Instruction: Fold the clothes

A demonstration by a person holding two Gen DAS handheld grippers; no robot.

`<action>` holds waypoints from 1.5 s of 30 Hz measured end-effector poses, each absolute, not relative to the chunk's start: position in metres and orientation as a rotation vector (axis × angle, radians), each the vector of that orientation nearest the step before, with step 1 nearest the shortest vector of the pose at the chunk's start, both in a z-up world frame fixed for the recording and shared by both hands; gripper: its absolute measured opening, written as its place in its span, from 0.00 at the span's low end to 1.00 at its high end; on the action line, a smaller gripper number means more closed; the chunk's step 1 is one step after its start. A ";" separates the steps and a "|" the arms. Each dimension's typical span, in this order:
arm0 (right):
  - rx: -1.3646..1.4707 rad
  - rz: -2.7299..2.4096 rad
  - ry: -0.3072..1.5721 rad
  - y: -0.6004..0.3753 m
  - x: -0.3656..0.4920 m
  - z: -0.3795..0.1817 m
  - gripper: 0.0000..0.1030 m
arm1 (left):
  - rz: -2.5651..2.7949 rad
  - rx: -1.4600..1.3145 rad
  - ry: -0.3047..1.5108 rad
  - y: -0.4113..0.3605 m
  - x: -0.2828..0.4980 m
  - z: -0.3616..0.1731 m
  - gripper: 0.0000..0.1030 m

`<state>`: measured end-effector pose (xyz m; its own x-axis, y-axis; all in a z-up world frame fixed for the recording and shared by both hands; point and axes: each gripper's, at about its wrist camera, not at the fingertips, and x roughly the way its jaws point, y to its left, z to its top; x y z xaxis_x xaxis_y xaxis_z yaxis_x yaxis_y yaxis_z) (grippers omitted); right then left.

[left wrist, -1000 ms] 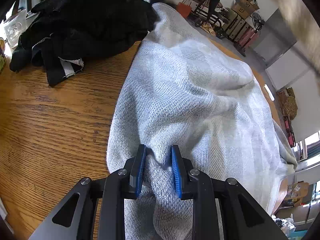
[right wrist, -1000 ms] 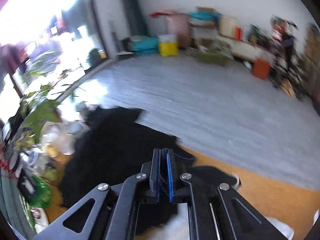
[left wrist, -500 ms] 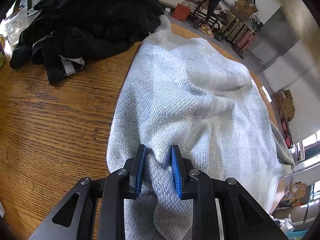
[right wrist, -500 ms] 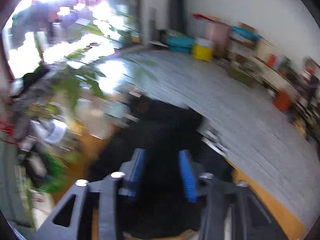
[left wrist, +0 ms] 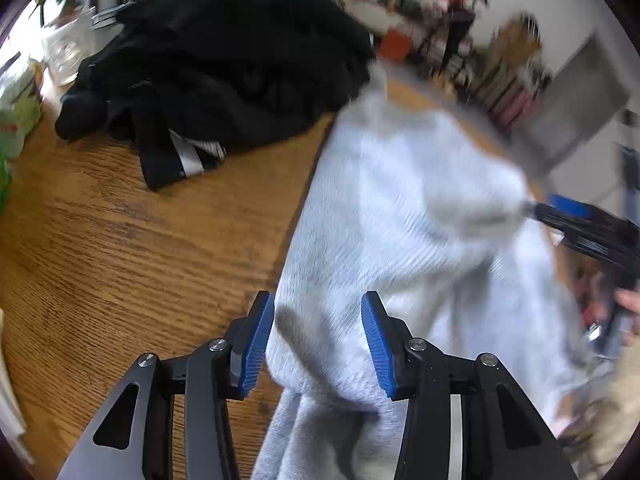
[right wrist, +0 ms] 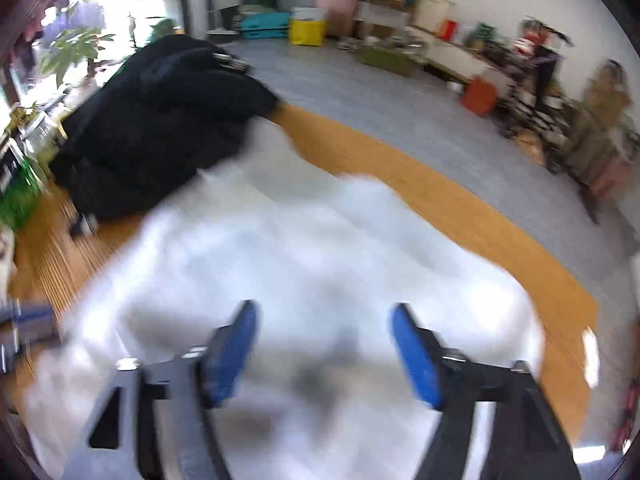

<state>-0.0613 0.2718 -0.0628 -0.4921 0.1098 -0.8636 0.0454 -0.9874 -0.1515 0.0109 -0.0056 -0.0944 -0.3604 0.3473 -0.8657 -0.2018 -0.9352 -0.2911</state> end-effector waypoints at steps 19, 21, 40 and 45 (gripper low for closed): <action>-1.741 2.472 0.573 0.420 0.249 -0.089 0.83 | 2.333 -1.766 0.212 -0.013 0.120 -0.073 0.55; -1.730 2.489 0.649 0.409 0.277 -0.089 0.83 | 2.321 -1.798 0.178 -0.022 0.137 -0.076 0.55; -1.470 2.377 1.288 0.381 0.354 -0.125 0.82 | 2.134 -1.862 -0.520 -0.071 0.183 -0.129 0.54; -1.435 2.329 1.296 0.393 0.355 -0.135 0.81 | 2.158 -1.774 -0.611 -0.065 0.182 -0.133 0.23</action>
<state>0.3552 0.3929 -0.1349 -0.5456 -0.3163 -0.7760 -0.4925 -0.6282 0.6023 0.1816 -0.0649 -0.1331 -0.2061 0.4698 -0.8584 0.0495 -0.8711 -0.4887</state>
